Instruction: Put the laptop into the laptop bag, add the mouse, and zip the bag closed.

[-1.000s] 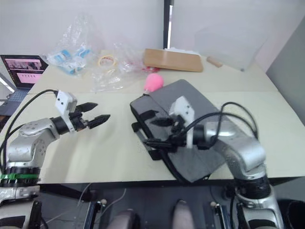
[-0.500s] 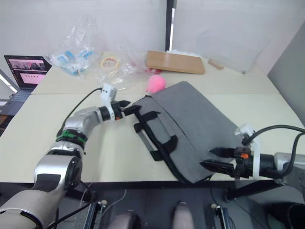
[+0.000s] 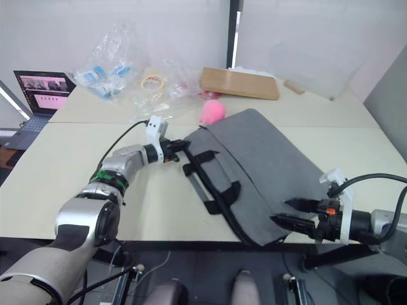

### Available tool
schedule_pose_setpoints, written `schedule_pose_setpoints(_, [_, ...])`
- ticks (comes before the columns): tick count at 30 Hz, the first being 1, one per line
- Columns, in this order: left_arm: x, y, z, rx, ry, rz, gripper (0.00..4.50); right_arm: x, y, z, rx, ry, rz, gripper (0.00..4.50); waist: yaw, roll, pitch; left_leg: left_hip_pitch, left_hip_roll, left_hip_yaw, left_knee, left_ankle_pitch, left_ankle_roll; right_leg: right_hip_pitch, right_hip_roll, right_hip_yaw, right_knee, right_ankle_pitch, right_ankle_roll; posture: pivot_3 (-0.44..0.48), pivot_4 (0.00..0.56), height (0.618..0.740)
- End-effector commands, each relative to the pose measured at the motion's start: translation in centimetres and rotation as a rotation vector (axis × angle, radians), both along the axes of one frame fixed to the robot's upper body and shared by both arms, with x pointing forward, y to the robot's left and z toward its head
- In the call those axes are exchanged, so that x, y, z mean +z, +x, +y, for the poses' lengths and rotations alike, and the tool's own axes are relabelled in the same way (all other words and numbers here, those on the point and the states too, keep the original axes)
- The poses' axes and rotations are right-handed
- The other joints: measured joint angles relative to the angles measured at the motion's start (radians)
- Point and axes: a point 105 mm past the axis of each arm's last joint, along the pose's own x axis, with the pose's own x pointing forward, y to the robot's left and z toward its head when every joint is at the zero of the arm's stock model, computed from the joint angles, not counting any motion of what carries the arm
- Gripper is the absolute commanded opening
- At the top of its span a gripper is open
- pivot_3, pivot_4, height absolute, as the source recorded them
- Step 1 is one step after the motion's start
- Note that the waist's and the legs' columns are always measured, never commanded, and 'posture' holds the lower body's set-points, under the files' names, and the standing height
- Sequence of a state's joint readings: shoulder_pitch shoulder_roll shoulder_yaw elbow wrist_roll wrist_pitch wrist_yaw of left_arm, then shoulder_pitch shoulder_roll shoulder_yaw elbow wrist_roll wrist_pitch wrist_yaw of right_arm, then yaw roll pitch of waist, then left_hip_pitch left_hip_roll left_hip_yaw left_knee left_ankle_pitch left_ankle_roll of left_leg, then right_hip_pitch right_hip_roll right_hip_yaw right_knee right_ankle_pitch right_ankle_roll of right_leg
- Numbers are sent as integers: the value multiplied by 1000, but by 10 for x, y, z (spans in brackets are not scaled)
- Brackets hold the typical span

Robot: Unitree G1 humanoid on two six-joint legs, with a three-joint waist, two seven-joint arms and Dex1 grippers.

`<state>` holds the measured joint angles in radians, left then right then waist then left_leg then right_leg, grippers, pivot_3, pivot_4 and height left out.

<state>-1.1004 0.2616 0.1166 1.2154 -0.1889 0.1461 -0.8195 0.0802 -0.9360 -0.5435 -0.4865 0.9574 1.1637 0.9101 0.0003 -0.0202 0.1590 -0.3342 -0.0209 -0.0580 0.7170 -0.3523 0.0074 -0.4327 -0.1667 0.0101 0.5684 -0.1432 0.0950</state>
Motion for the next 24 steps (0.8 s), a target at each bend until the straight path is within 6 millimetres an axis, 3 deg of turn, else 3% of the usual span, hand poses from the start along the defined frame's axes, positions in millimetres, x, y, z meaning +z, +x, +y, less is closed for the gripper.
schedule_pose_setpoints(1, [21, 11, 12, 97, -1, -83, 56, 10, 1, -6, -17, -34, -62, 4500, 1, 0, 0, 0, 0, 0, 0, 0, 0, 0, 0, 0, 0, 0, 0, 0, 150, 740])
schedule_pose_setpoints(5, [23, 15, 52, 264, 69, -181, 56, 4, -2, -10, -32, -49, -41, 4500, -14, 0, 0, 1, 0, 0, -1, 0, 0, 0, 0, 0, 0, 0, 0, 0, 150, 740])
schedule_pose_setpoints(8, [36, 14, 86, 406, 9, -245, 56, -2, -7, -9, -38, -37, -9, 4500, -33, 0, 0, 3, 1, 2, -3, 0, 0, 0, 1, 1, 1, 0, 0, 0, 150, 740])
schedule_pose_setpoints(11, [36, 6, 104, 451, 13, -272, 56, -9, -11, -7, -44, -9, 31, 4500, -50, 0, 0, 5, 3, 2, -4, 0, 0, 0, 2, 2, 1, 0, 0, 0, 150, 740])
schedule_pose_setpoints(18, [38, -21, 100, 427, -67, -258, 56, -24, -2, 10, -96, 123, 109, 4500, -37, 0, 0, 6, 3, 2, -4, 0, 0, -1, 2, 3, 3, 0, 0, 0, 150, 740])
schedule_pose_setpoints(24, [32, -39, 92, 423, -75, -218, 56, -39, 9, 43, -110, 288, 209, 4500, -26, 0, 0, 2, 2, 2, -4, 0, -1, -5, 2, 3, 2, 0, 0, 0, 150, 740])
